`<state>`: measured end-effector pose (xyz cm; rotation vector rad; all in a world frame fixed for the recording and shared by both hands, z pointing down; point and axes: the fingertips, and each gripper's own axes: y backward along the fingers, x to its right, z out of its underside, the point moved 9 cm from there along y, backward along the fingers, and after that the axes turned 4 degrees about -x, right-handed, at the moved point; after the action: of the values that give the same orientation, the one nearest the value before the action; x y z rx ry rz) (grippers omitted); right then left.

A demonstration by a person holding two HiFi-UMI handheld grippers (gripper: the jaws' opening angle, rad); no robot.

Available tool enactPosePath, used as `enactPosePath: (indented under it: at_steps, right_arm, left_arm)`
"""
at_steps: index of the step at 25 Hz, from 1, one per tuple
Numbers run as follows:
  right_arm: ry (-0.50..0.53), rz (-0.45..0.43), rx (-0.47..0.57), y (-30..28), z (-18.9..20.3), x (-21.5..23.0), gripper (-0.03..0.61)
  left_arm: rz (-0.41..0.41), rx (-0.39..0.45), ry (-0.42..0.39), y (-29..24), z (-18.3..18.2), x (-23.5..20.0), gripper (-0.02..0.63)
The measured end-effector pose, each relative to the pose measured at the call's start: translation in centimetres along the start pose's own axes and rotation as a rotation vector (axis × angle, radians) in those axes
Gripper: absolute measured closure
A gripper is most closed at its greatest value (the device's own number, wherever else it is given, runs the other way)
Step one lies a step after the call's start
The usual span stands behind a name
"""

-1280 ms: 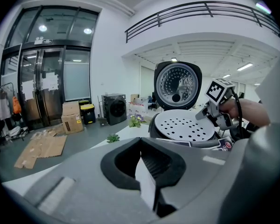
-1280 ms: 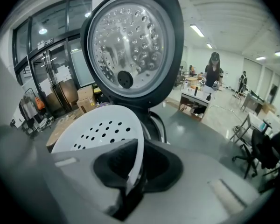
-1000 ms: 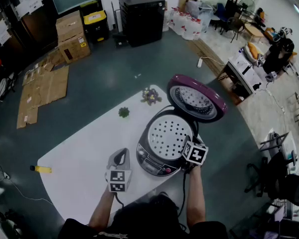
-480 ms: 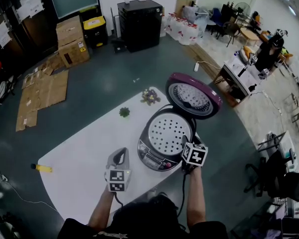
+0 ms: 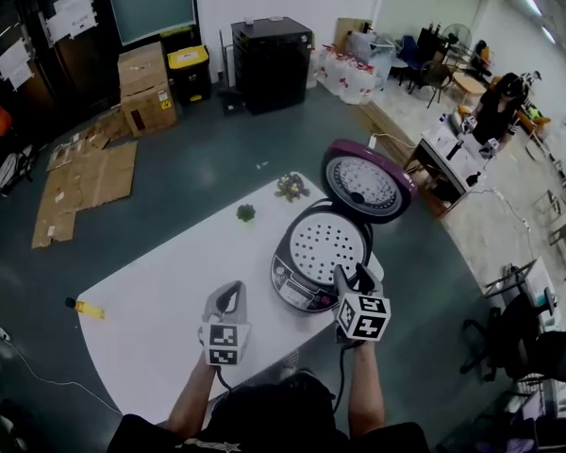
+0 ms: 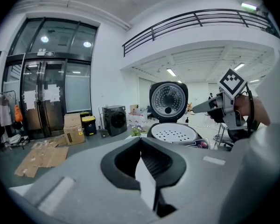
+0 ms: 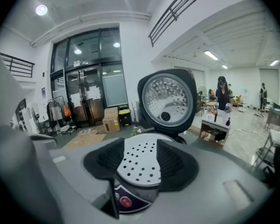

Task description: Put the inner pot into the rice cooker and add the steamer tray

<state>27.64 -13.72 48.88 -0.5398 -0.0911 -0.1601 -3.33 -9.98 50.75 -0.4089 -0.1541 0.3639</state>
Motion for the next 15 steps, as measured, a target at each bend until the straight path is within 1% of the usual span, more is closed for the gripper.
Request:
enactPosePath:
  at_steps: [6,8,10,12,15]
  right_arm:
    - [0.082,-0.110,0.072,2.8,1.3,-6.5,0.359]
    - [0.104,-0.146,0.104,3.5,1.8,-8.7,0.403]
    - [0.127,-0.177,0.126,4.1,2.6,-10.8,0.411]
    - [0.149,-0.204,0.147,4.4,3.5,-12.9,0.465]
    - [0.180,-0.259,0.154,4.8,4.9,-16.1,0.504]
  left_arm:
    - [-0.033,0.024,0.002,3.8,0.7,-1.4,0.603]
    - [-0.049,0.029,0.004,5.0,0.9,-2.0,0.603]
    - [-0.067,0.032,0.007,6.3,1.2,-2.7,0.603]
    - [-0.085,0.036,0.011,7.7,1.6,-3.3,0.603]
    - [-0.114,0.038,0.017,9.8,2.4,-4.3,0.603]
